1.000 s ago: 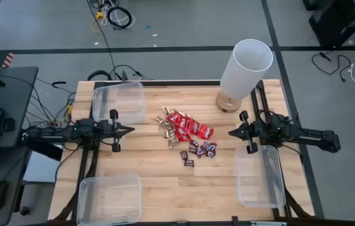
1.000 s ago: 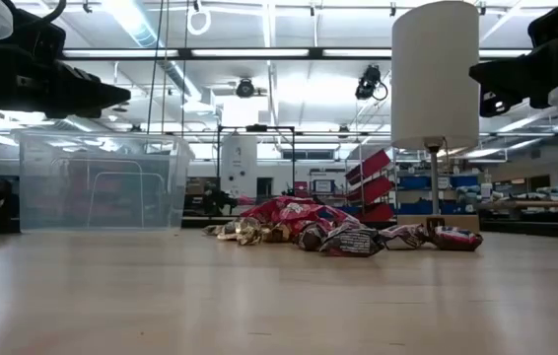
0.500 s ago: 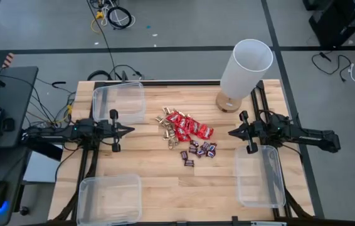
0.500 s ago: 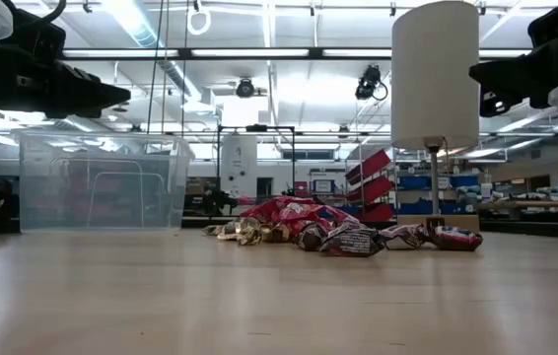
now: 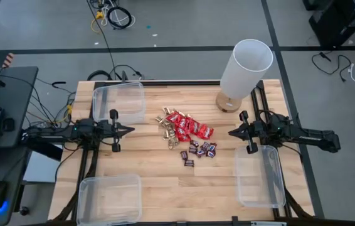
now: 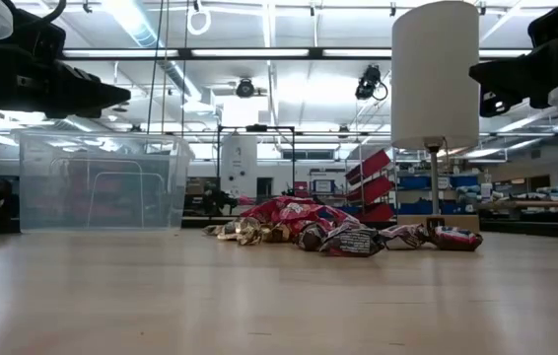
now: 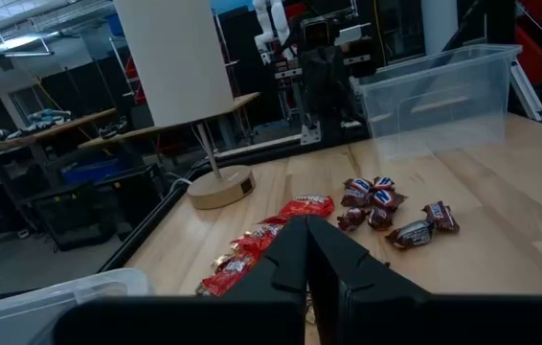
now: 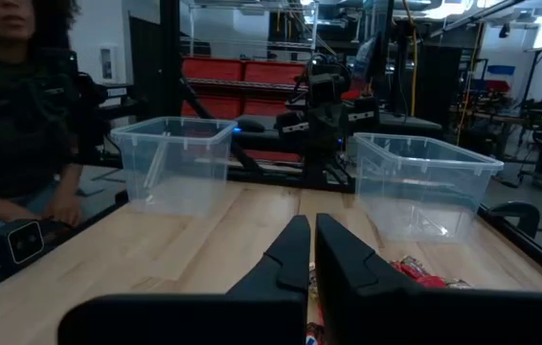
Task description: Sort candy
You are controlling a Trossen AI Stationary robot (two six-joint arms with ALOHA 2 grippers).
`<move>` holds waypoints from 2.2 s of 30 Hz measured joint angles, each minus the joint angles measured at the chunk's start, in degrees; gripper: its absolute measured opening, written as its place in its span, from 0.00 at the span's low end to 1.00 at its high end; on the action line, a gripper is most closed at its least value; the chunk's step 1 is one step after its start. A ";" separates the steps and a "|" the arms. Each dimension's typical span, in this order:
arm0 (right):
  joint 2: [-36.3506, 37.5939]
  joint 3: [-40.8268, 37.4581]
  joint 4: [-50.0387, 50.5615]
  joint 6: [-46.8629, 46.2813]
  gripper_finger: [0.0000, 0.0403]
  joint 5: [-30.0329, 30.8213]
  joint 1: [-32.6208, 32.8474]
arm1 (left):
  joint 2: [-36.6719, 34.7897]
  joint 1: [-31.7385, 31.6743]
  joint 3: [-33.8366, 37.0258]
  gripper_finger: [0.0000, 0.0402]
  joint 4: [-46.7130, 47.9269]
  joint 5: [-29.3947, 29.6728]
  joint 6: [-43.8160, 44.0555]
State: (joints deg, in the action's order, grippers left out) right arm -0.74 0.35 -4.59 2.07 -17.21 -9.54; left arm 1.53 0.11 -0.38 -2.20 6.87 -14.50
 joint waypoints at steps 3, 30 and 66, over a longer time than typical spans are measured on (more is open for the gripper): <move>0.00 0.00 -0.01 0.00 0.02 0.00 0.00 | -0.01 -0.01 0.00 0.02 -0.01 -0.02 0.00; -0.01 0.01 0.01 0.00 0.02 0.00 -0.01 | -0.01 0.01 0.00 0.02 -0.01 -0.02 0.00; 0.00 0.00 -0.18 0.00 0.02 0.00 0.00 | -0.01 0.00 -0.02 0.02 -27.10 -3.08 25.34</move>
State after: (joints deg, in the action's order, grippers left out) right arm -0.74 0.35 -4.78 2.07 -17.21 -9.54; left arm 1.52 0.11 -0.40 -29.30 3.79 10.84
